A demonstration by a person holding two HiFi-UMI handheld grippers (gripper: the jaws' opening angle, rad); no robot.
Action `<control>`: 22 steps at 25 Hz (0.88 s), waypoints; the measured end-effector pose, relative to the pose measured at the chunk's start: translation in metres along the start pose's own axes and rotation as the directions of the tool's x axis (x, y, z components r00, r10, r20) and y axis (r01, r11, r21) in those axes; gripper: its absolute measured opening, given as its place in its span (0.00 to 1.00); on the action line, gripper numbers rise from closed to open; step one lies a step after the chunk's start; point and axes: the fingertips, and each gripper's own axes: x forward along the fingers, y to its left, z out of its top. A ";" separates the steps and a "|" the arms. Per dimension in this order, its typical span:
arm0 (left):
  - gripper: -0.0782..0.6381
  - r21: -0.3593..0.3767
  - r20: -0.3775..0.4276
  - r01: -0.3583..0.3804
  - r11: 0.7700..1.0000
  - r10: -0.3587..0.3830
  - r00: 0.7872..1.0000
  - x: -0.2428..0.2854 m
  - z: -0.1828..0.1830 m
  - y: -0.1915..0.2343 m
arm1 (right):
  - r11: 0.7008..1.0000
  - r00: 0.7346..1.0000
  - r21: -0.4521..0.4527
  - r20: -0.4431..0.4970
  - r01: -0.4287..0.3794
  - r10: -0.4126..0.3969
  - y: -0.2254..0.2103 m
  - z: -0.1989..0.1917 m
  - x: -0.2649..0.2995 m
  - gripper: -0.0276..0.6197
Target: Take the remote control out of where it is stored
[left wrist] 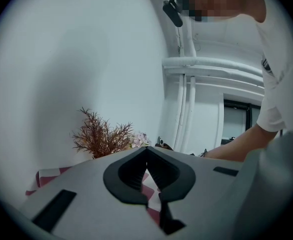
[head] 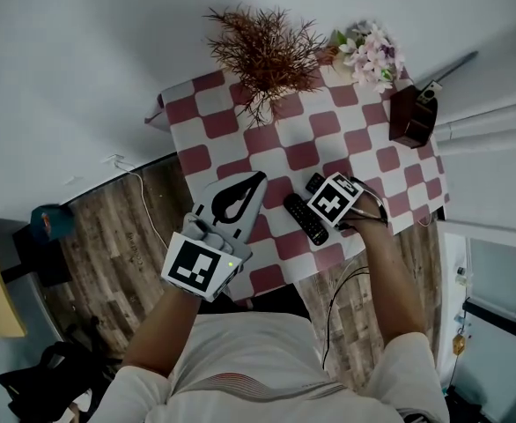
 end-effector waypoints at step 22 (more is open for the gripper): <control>0.12 0.104 0.042 0.173 0.979 -0.178 0.983 0.027 0.070 -0.049 | 0.763 0.288 0.642 0.746 -0.072 -0.600 -0.012 -0.024 -0.259 0.15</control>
